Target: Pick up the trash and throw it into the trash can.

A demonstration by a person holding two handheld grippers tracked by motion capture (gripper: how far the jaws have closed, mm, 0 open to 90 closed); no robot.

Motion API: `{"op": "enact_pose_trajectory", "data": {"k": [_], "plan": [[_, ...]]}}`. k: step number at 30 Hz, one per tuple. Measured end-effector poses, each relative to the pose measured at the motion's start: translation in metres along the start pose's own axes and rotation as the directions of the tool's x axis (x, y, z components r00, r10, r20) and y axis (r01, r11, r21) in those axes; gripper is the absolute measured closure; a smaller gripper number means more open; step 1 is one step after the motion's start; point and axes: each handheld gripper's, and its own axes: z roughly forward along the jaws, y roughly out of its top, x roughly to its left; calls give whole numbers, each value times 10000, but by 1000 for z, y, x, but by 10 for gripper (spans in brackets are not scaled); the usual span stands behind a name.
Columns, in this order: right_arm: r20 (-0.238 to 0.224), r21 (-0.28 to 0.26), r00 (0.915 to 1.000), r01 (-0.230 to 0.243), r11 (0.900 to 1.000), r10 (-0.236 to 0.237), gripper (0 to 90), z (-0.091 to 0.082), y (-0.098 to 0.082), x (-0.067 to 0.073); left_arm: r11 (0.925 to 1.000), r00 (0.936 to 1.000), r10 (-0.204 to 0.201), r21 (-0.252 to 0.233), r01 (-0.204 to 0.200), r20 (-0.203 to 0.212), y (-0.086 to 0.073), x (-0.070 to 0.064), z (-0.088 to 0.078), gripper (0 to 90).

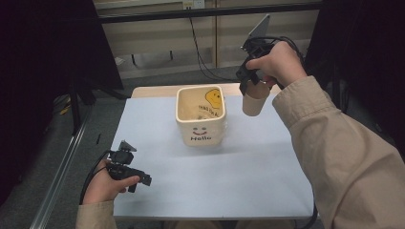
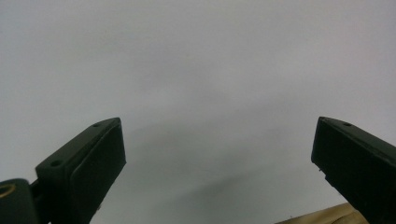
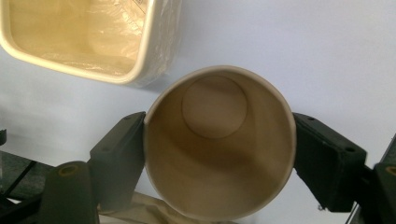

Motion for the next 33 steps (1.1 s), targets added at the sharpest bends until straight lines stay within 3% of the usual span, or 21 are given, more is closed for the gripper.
{"op": "enact_pose_trajectory", "data": {"k": [10, 23, 26, 33], "plan": [[53, -154, 9998, 191, 9997, -191, 229, -6, 8, 5, 10000, 9999, -56, -23, 56, 97, 0, -1, 0, 27], [118, -60, 9982, 596, 9982, -595, 229, -4, 28, 34, 10000, 9999, 39, -27, -39, 137, 1, -1, -1, 27], [204, -188, 9966, 797, 9966, -793, 229, -11, 31, 40, 9999, 9999, 37, -126, -36, 97, 1, -1, -1, 27], [222, -359, 9968, 777, 9963, -769, 229, -33, 38, 45, 9999, 10000, 65, -121, -64, 76, 0, -1, -1, 27]]}}
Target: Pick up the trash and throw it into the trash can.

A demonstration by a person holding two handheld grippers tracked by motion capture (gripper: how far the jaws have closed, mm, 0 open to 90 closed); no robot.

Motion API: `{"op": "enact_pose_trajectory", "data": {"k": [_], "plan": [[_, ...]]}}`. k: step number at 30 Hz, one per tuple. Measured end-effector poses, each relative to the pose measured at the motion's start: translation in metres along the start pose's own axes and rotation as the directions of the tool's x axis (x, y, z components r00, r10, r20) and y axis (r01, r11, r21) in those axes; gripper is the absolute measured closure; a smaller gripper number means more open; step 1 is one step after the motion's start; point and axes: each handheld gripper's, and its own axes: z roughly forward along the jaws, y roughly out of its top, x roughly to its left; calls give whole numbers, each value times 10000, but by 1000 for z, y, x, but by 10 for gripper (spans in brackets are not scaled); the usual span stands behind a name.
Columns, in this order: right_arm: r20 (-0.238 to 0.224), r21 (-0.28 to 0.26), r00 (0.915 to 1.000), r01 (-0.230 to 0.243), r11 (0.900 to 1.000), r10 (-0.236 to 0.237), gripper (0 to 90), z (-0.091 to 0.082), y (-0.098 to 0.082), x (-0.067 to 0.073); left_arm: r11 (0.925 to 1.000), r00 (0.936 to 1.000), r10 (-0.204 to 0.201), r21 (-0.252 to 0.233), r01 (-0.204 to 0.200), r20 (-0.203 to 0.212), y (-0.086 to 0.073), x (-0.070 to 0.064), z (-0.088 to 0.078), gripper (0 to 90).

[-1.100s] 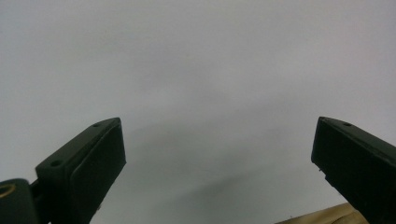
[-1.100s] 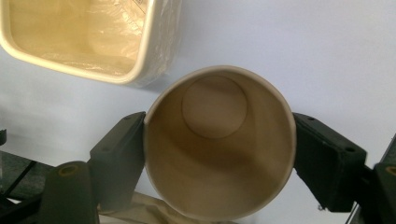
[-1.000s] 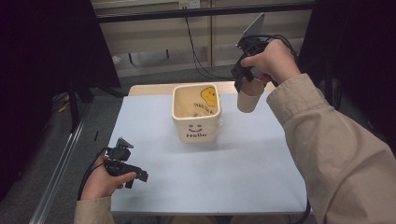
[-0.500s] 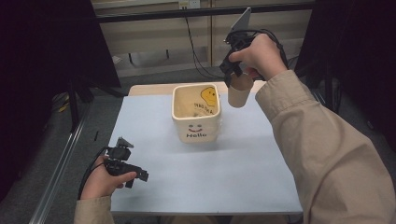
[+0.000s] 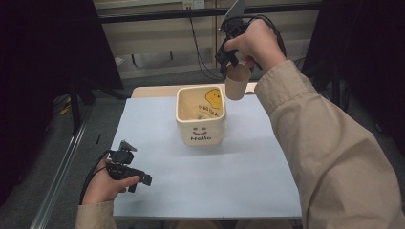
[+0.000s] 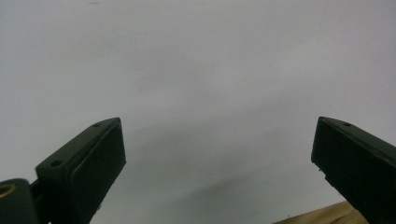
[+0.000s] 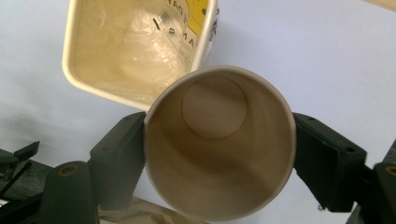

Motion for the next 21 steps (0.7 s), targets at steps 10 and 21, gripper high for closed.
{"op": "enact_pose_trajectory", "data": {"k": [10, 21], "plan": [[36, -129, 10000, 60, 9999, -59, 229, -8, 11, 7, 10000, 10000, 26, 38, -26, 26, 0, 0, -1, 27], [-17, -178, 9994, 347, 9992, -347, 229, -4, 20, 25, 10000, 10000, 8, -14, -8, 81, 0, 0, -1, 27]]}}
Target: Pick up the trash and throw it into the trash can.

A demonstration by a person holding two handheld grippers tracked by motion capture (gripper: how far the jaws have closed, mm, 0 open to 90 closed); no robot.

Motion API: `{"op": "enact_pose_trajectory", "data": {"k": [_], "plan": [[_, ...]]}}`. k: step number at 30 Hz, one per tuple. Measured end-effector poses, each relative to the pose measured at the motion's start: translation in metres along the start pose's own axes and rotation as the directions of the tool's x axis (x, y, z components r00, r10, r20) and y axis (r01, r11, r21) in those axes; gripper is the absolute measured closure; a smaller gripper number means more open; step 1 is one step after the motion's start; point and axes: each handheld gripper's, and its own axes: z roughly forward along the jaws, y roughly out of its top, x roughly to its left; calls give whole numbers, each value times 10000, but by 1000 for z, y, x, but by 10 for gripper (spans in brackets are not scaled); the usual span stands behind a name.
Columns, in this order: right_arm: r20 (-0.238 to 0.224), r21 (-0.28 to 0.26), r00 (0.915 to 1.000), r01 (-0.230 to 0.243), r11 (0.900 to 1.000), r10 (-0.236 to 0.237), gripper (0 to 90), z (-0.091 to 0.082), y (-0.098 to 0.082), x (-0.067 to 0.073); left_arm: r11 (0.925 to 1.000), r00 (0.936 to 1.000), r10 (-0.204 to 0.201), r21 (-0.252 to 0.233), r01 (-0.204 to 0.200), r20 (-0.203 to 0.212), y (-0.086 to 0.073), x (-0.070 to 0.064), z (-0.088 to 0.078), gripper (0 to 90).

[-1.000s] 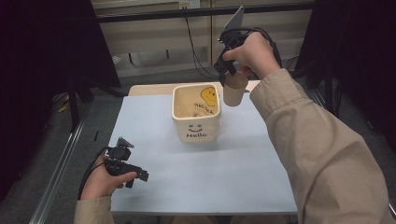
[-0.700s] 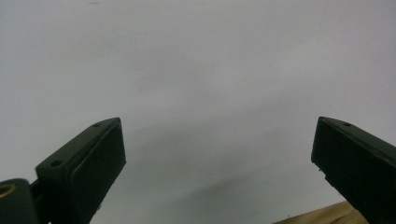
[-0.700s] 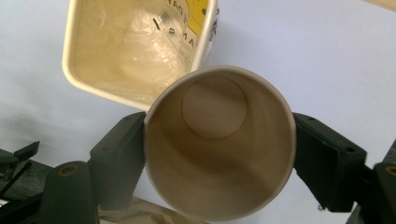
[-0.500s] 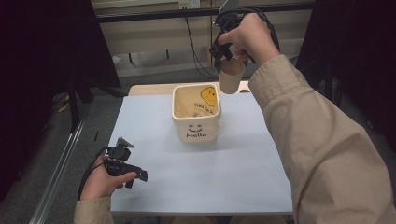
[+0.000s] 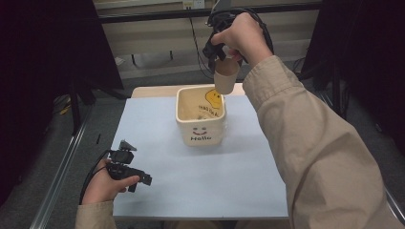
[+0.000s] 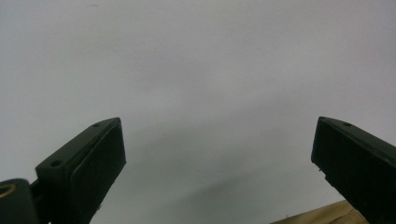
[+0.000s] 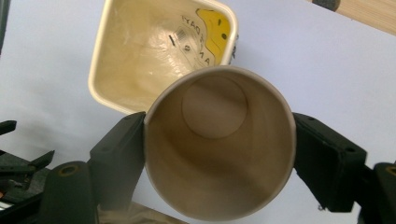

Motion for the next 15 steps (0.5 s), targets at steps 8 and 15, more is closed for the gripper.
{"op": "enact_pose_trajectory", "data": {"k": [8, 15], "plan": [[-148, -109, 9995, 266, 9996, -267, 228, 0, 5, 15, 10000, 10000, -69, -44, 69, -13, -1, 1, -1, 27], [-223, -108, 9992, 321, 9994, -323, 228, 5, 9, 21, 9999, 9999, 135, 48, -135, -54, -1, 4, -3, 27]]}}
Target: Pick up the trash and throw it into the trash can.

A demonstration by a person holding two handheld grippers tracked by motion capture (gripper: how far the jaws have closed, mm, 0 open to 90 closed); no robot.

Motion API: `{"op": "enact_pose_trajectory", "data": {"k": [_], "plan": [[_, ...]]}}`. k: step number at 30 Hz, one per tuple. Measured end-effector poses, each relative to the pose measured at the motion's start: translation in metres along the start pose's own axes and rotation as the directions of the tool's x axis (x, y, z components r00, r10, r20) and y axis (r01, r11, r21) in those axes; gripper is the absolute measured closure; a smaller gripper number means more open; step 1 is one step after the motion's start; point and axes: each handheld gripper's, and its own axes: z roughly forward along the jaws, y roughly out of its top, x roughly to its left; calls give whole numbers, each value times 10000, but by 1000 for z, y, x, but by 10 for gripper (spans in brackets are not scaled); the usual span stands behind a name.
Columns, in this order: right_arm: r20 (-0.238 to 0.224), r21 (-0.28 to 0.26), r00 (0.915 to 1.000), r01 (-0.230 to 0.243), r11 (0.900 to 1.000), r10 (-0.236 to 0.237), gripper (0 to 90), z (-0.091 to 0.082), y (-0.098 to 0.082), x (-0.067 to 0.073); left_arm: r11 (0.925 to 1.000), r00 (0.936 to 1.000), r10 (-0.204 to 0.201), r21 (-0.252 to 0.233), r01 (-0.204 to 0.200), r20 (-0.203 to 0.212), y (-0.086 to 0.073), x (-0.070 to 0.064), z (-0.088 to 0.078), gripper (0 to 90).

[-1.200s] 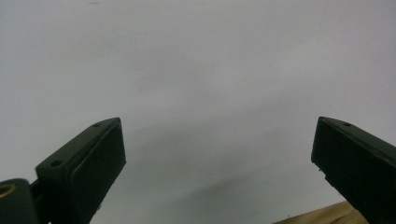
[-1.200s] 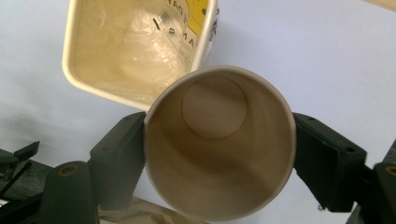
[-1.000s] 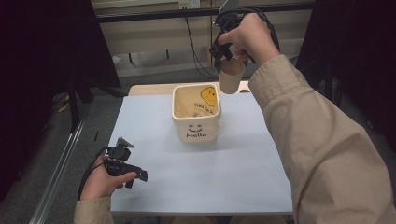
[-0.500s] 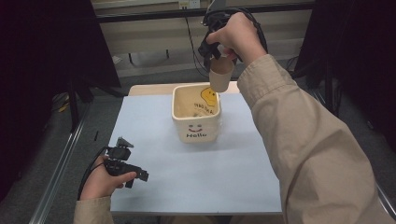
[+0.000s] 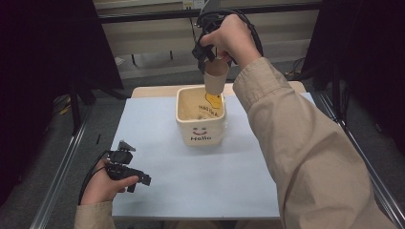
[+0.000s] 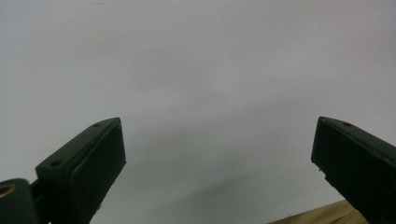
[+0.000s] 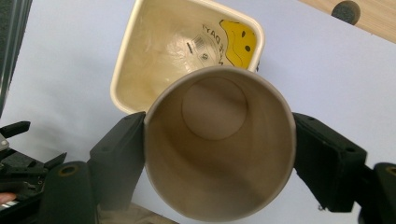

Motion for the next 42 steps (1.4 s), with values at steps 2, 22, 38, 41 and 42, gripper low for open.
{"op": "enact_pose_trajectory", "data": {"k": [2, 22, 38, 41, 42], "plan": [[29, 30, 10000, 41, 10000, -41, 228, 3, 1, 2, 9999, 10000, -87, -91, 87, -22, 0, -1, 0, 27], [89, 711, 9994, 322, 9970, -329, 224, 55, 4, 10, 9999, 10000, -55, -154, 55, -23, -1, -1, -2, 28], [-11, 665, 9986, 525, 9964, -526, 201, 72, 4, 13, 9999, 9999, -59, -159, 57, -83, 0, -1, -2, 27], [76, 753, 9985, 537, 9957, -544, 182, 73, 4, 15, 9999, 10000, -14, -168, 12, -93, 0, 0, -2, 27], [76, 753, 9985, 537, 9957, -544, 182, 73, 4, 15, 9998, 9999, -66, -188, 65, -87, 0, -1, -3, 27]]}}
